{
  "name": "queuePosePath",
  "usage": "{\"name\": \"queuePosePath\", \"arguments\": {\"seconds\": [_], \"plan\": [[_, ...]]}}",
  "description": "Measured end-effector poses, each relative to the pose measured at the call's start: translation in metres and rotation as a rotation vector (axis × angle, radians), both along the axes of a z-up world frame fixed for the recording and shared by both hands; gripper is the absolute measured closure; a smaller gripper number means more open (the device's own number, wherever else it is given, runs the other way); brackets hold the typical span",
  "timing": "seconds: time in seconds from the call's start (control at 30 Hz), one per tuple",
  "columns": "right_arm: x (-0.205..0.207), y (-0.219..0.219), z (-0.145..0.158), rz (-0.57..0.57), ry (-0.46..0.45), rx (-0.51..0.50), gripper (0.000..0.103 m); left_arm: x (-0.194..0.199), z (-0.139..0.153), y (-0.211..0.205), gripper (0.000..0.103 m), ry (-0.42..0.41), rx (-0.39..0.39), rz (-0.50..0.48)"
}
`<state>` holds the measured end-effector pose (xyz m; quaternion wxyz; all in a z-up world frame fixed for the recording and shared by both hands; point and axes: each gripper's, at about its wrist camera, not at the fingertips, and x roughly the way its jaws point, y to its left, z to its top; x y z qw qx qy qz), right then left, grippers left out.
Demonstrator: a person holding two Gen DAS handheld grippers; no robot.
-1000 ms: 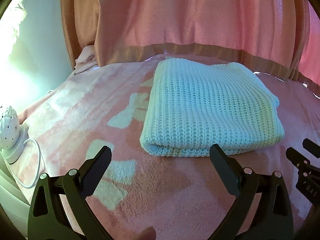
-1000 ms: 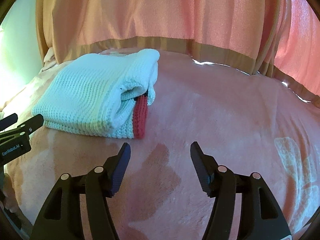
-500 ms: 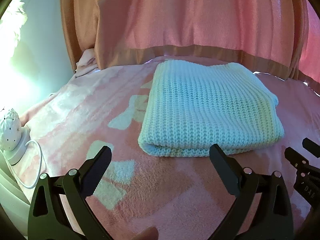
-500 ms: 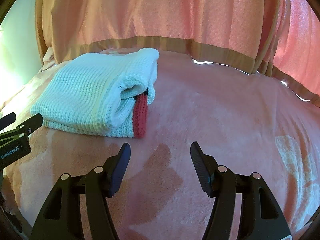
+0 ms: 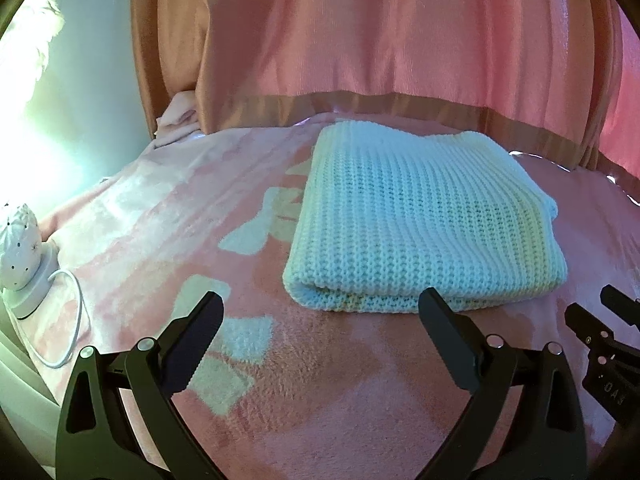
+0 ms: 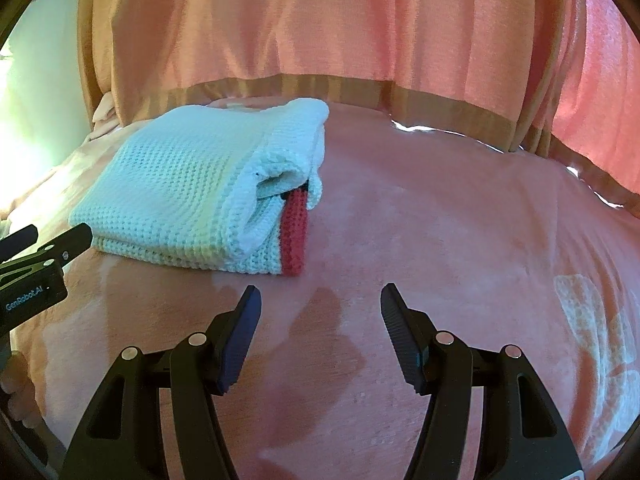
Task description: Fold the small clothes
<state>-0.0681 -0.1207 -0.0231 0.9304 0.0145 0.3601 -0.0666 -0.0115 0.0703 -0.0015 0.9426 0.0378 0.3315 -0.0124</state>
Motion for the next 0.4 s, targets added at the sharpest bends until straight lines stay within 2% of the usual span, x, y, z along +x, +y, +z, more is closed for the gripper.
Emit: {"name": "queuePosePath", "arguments": {"seconds": [0.4], "plan": [[0.0001, 0.0005, 0.0008, 0.011, -0.004, -0.002, 0.04, 0.002, 0.0003, 0.0006, 0.007, 0.011, 0.007, 0.007]]}}
